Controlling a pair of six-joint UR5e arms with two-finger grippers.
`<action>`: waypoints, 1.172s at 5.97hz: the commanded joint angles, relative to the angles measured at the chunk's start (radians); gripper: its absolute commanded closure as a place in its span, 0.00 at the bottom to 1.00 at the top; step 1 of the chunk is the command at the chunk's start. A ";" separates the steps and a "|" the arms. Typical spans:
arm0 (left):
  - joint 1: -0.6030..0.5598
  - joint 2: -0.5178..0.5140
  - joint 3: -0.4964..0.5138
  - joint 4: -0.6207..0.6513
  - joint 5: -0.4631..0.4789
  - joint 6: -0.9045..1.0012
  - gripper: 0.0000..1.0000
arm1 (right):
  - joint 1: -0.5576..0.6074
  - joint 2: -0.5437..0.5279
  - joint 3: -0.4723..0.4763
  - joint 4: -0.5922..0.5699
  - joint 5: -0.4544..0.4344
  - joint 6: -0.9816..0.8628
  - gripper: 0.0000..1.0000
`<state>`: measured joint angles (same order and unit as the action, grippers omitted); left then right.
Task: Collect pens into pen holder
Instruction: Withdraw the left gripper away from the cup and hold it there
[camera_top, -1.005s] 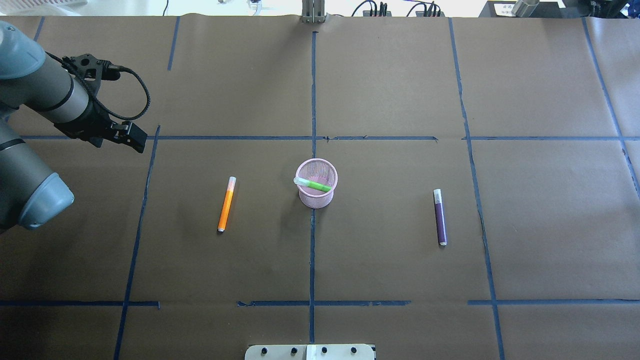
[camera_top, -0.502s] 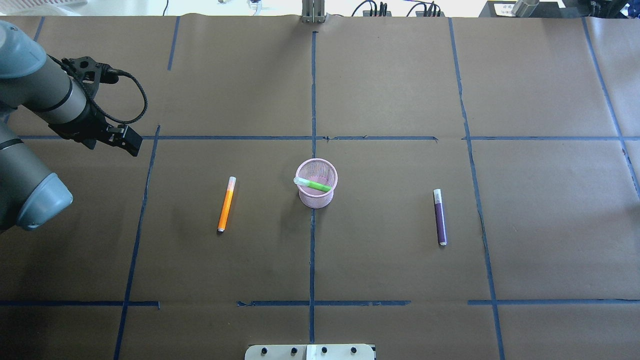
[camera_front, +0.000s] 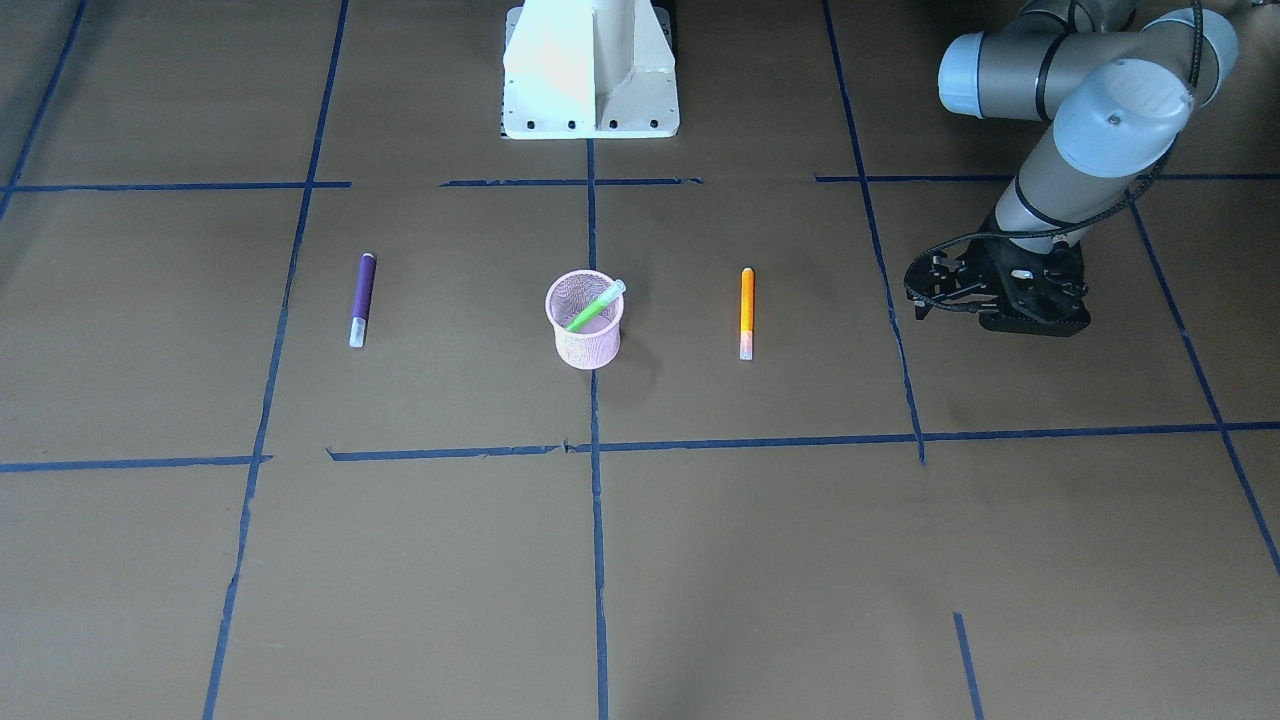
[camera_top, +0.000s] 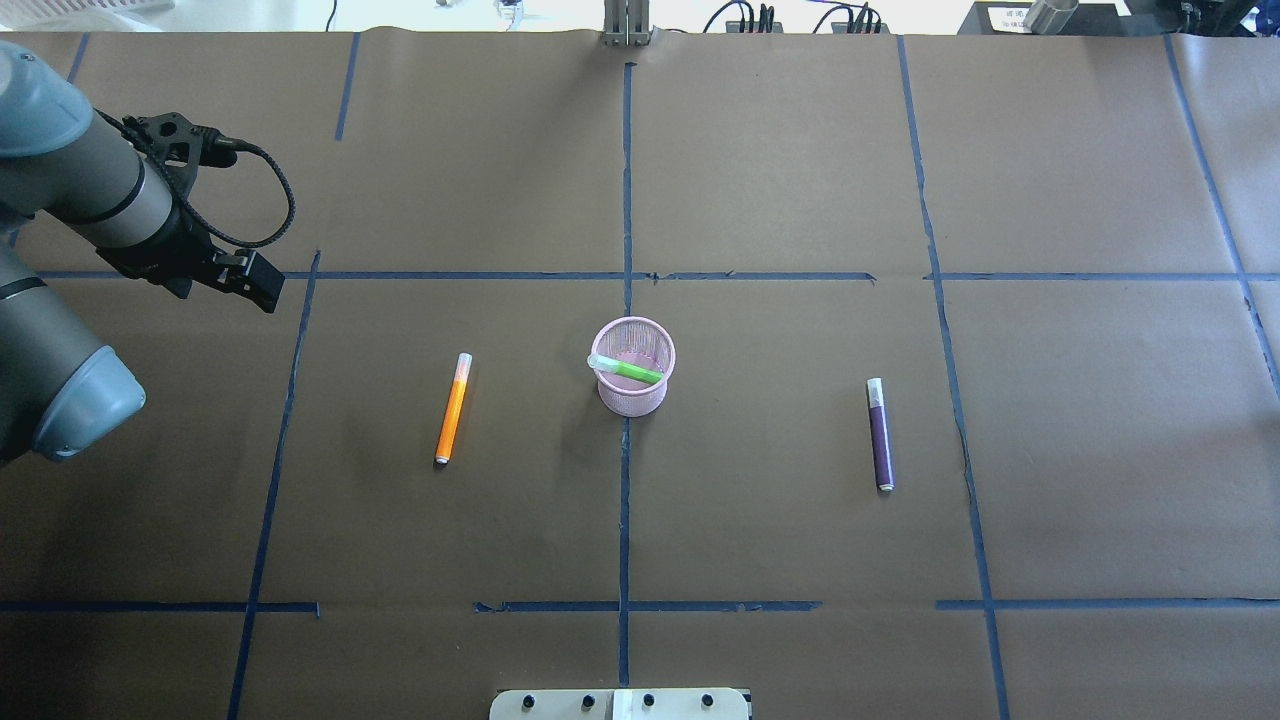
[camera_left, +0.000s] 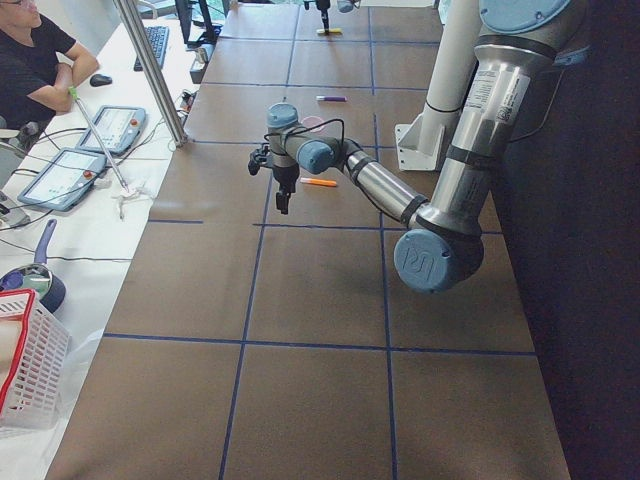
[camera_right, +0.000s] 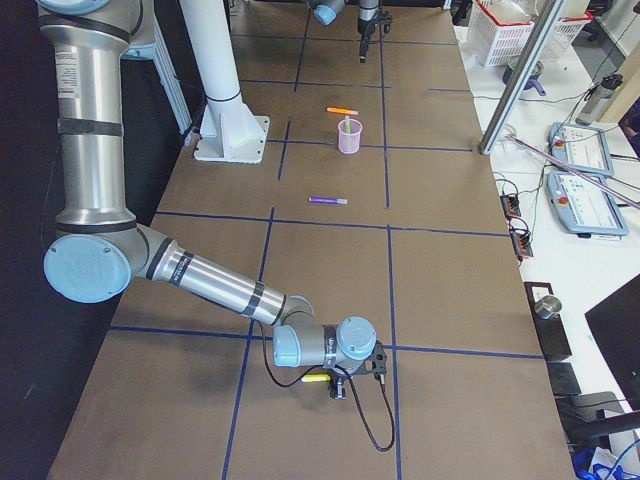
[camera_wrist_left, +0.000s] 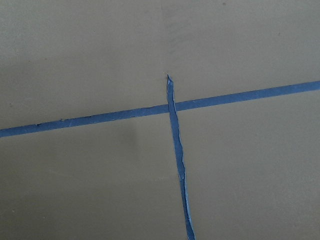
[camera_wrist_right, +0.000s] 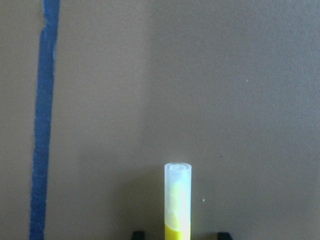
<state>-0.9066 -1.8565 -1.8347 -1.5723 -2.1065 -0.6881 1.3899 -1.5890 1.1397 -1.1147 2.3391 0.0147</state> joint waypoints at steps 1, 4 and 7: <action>0.000 0.000 0.000 0.000 0.000 0.001 0.01 | 0.000 -0.002 0.012 0.004 0.003 -0.002 1.00; -0.001 0.002 -0.008 -0.002 0.000 0.001 0.01 | 0.000 -0.042 0.046 0.076 0.003 0.007 1.00; -0.002 0.003 -0.006 -0.002 -0.001 0.001 0.01 | -0.018 -0.106 0.389 0.102 0.017 0.293 1.00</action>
<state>-0.9081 -1.8535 -1.8418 -1.5739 -2.1073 -0.6872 1.3828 -1.6805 1.4229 -1.0301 2.3544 0.2117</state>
